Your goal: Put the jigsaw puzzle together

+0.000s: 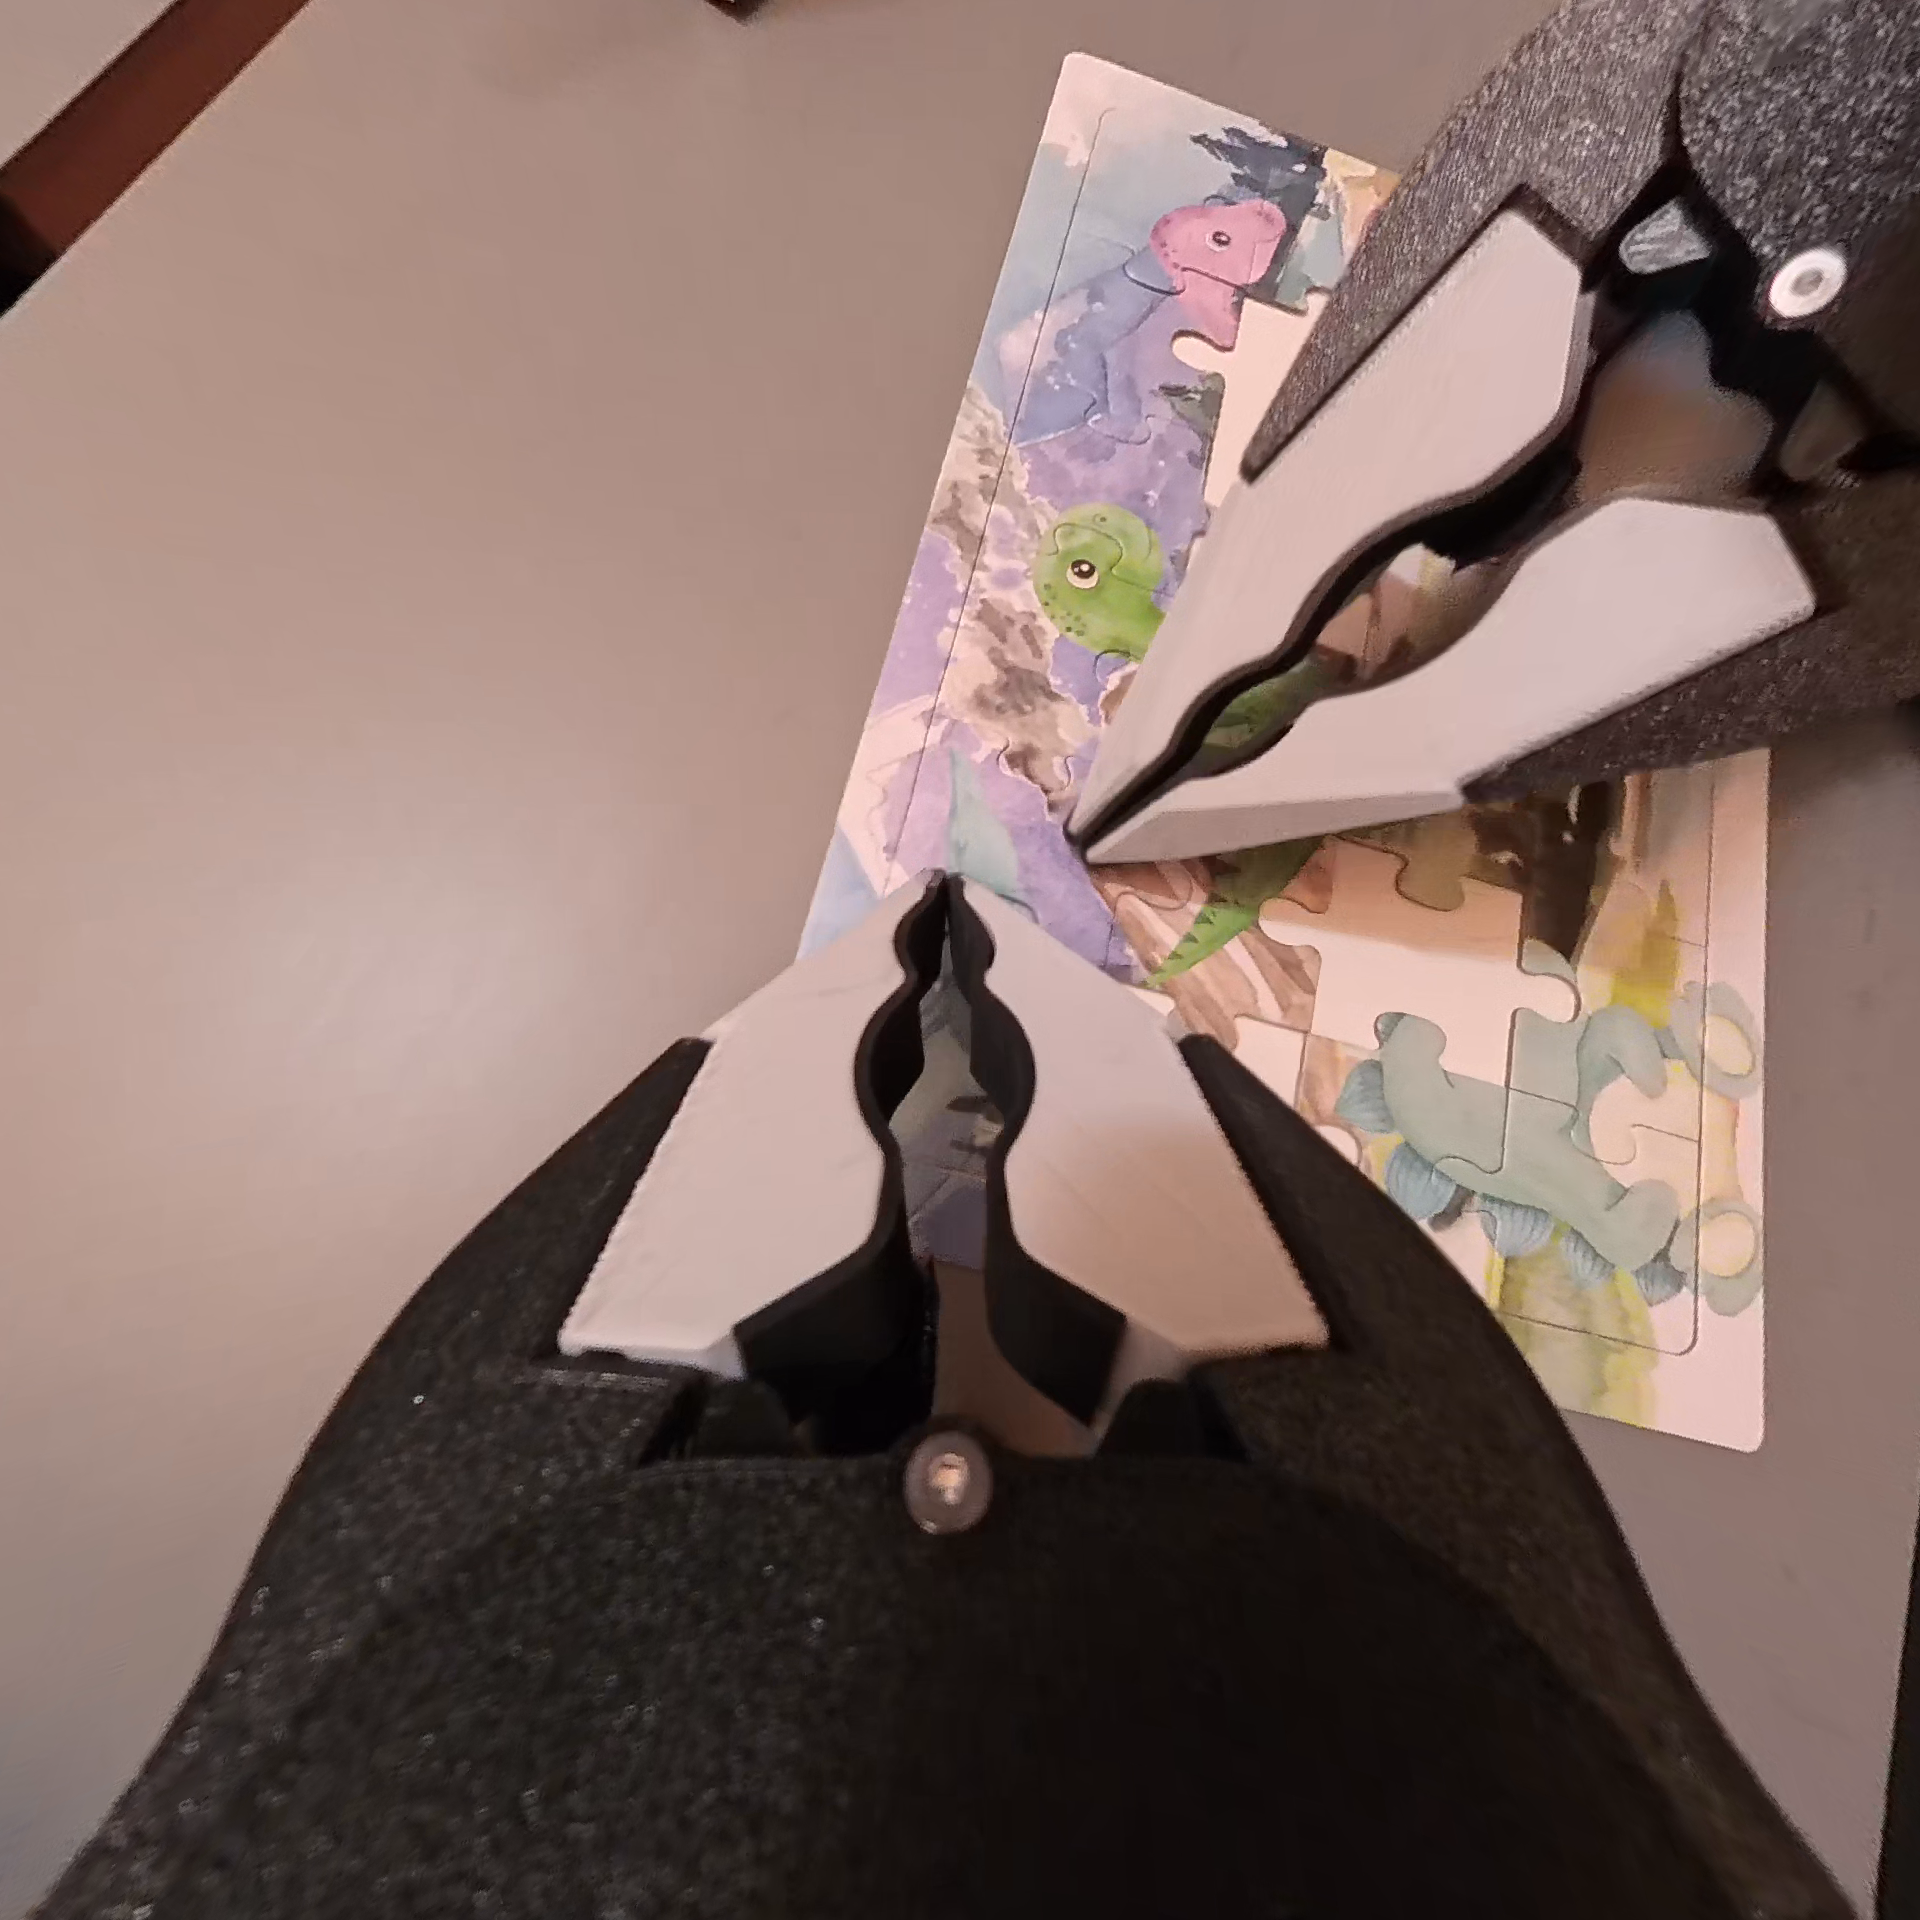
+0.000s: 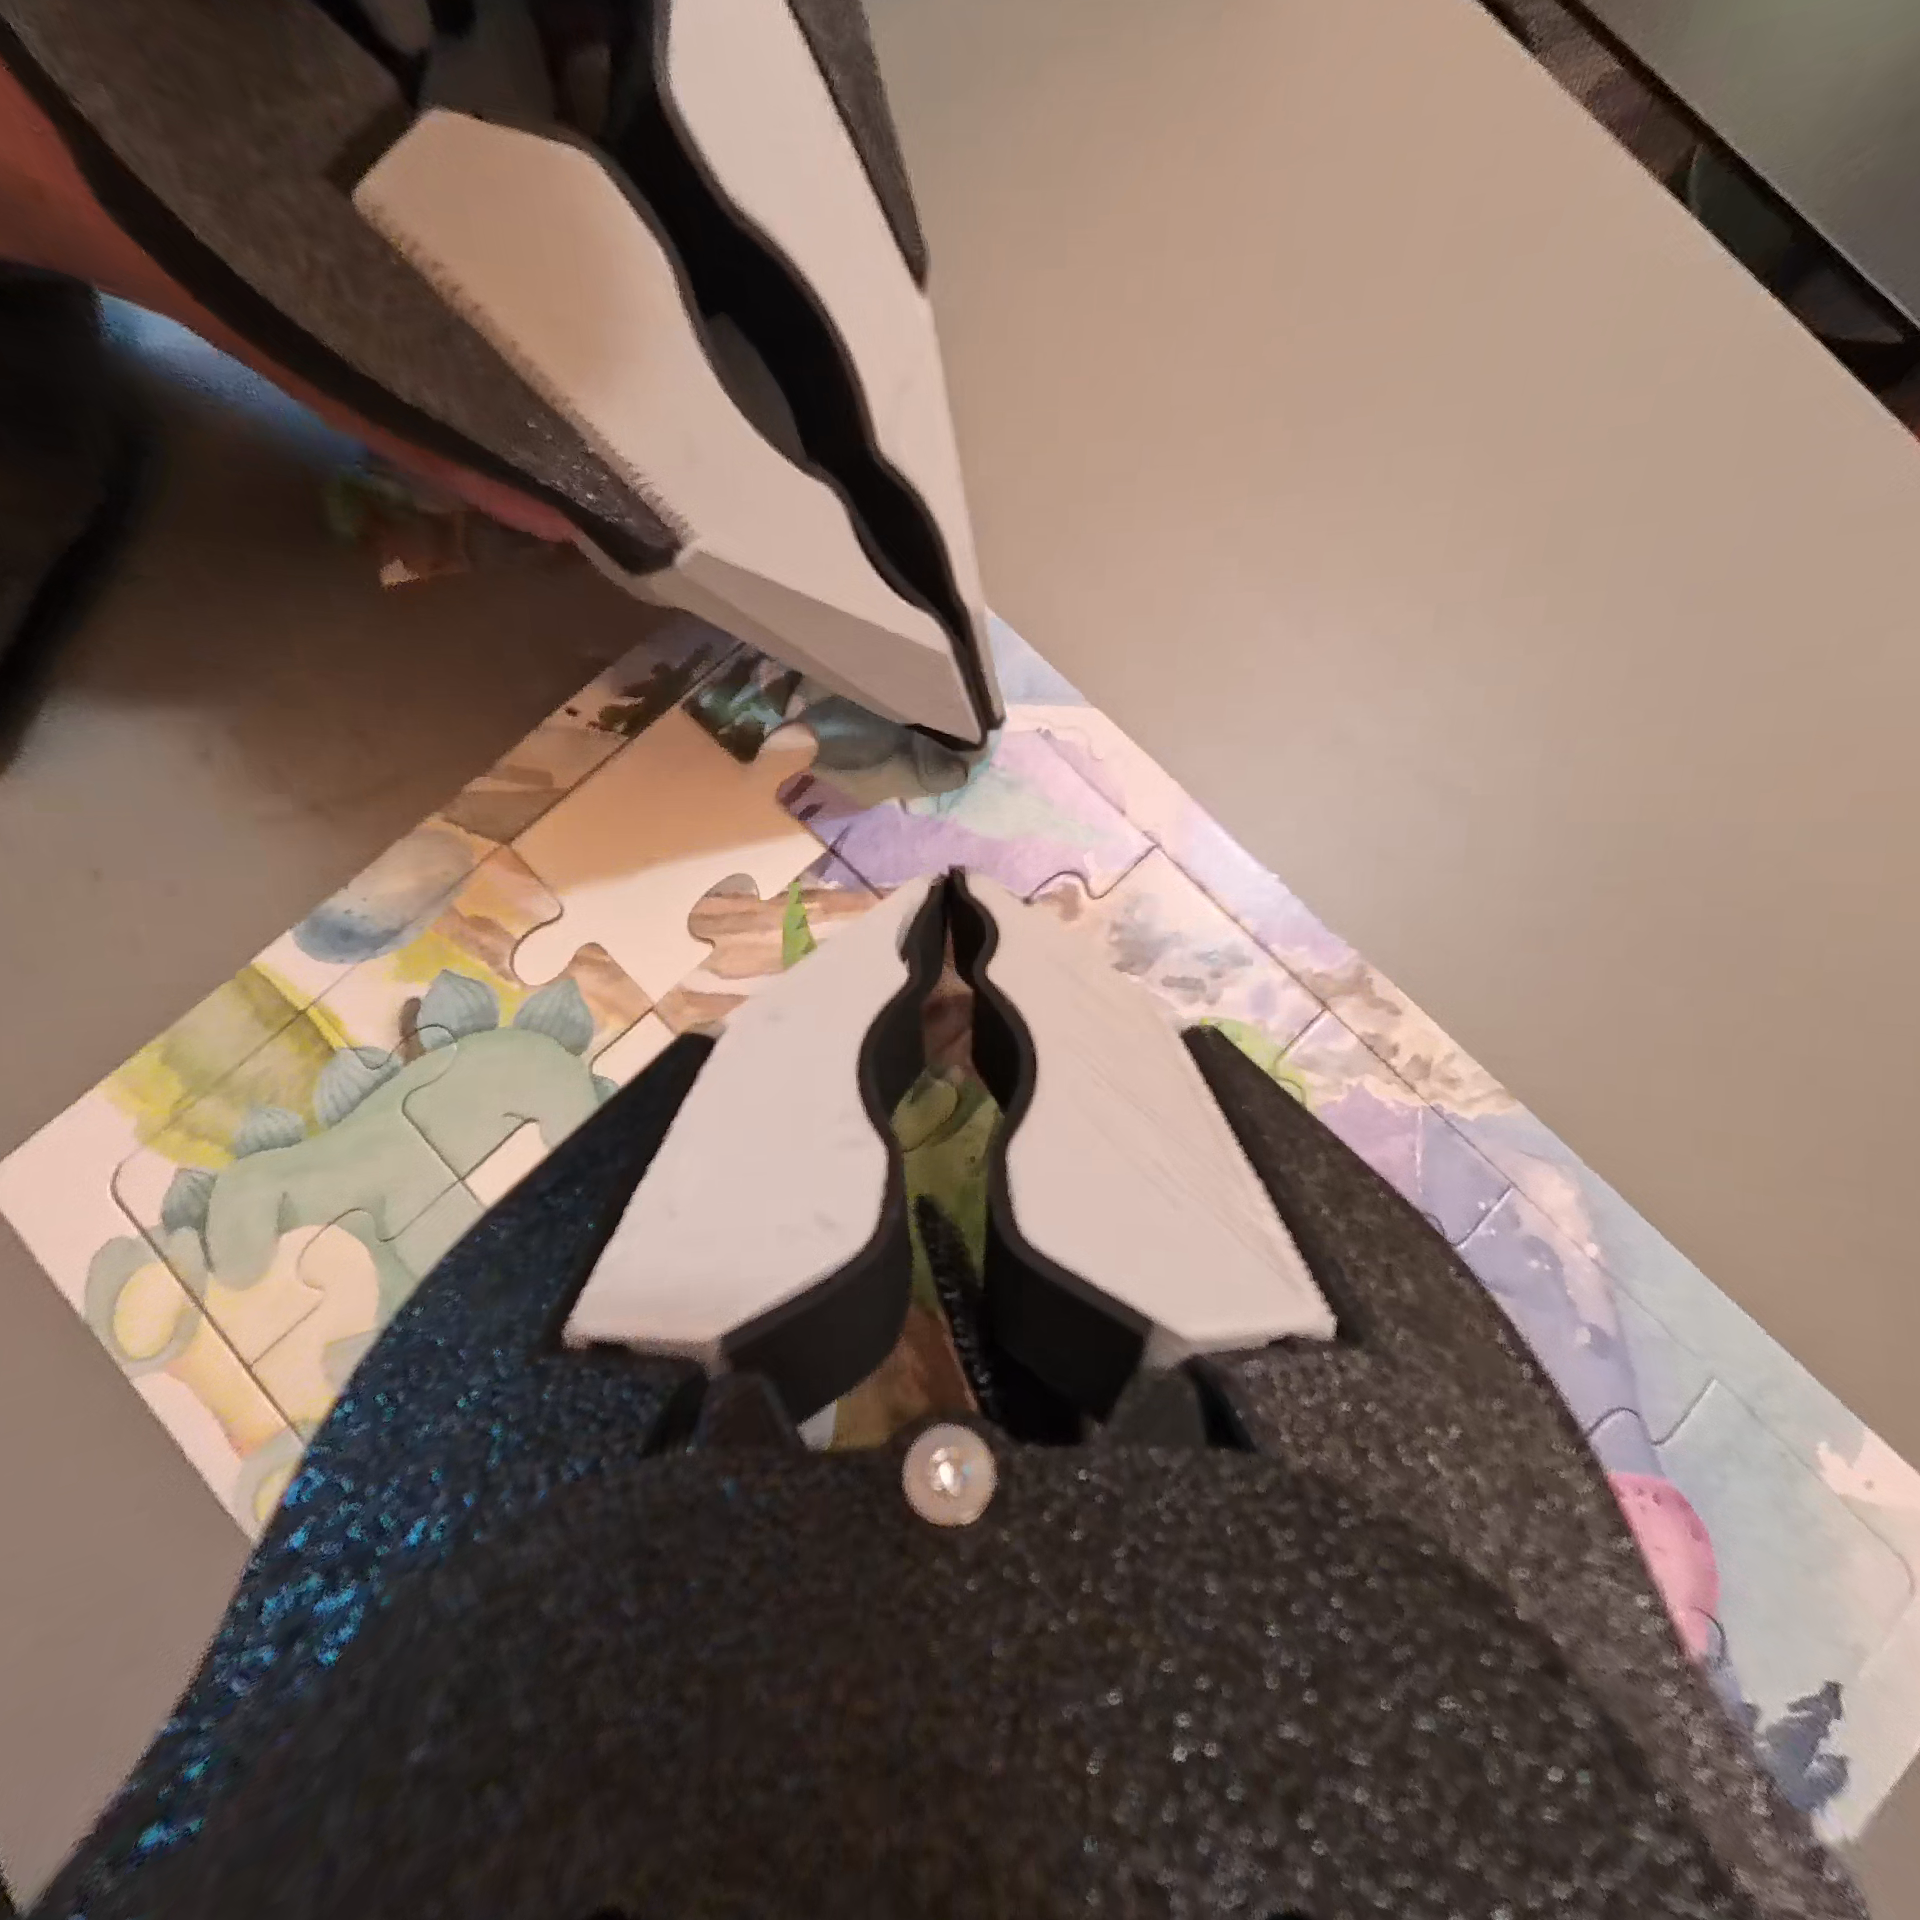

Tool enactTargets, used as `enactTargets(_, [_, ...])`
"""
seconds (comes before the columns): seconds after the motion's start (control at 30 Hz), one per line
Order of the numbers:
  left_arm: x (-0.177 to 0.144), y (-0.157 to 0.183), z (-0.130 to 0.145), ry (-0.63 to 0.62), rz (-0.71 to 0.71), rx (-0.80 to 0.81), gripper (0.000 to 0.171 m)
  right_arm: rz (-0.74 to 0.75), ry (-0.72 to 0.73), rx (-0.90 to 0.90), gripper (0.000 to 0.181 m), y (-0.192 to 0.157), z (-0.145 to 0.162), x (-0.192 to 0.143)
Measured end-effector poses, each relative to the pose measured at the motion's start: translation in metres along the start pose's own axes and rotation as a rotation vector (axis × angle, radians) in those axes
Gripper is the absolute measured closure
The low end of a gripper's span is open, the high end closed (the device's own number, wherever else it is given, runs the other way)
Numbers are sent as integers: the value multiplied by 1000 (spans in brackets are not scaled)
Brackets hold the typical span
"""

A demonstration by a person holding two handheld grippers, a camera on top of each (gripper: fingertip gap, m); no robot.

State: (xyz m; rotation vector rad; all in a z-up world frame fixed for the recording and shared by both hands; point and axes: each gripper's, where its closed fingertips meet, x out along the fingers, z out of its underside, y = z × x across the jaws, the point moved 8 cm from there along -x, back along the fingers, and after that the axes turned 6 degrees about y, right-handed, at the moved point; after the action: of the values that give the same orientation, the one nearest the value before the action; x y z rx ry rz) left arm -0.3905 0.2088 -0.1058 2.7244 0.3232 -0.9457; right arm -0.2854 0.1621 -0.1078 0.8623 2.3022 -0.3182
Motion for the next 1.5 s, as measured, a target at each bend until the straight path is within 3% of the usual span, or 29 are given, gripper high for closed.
enactTargets(0.13, [5,4,1,-22,-11,30,171,-18,2,-17,181,1,9,-13])
enactTargets(0.43, [8,12,-5,-7,-7,52,171,86,144,218,181,56,26,-58])
enactTargets(0.67, [14,18,-3,-43,-34,111,171,-20,93,83,181,14,14,-25])
enactTargets(0.77, [3,11,-5,18,3,45,171,-19,44,-16,181,-4,7,-9])
enactTargets(0.87, [-25,1,0,10,44,-14,132,-1,22,-61,181,-8,4,-5])
enactTargets(0.97, [-36,-3,18,-68,-5,96,122,3,31,-39,181,-4,7,-8])
enactTargets(1.1, [-33,3,21,-85,53,108,115,21,29,-19,181,5,11,-13])
enactTargets(1.33, [-25,4,25,-108,-21,204,123,37,25,-10,181,10,16,-16])
enactTargets(1.5, [-26,4,25,-117,-26,189,124,38,15,-15,181,9,16,-14])
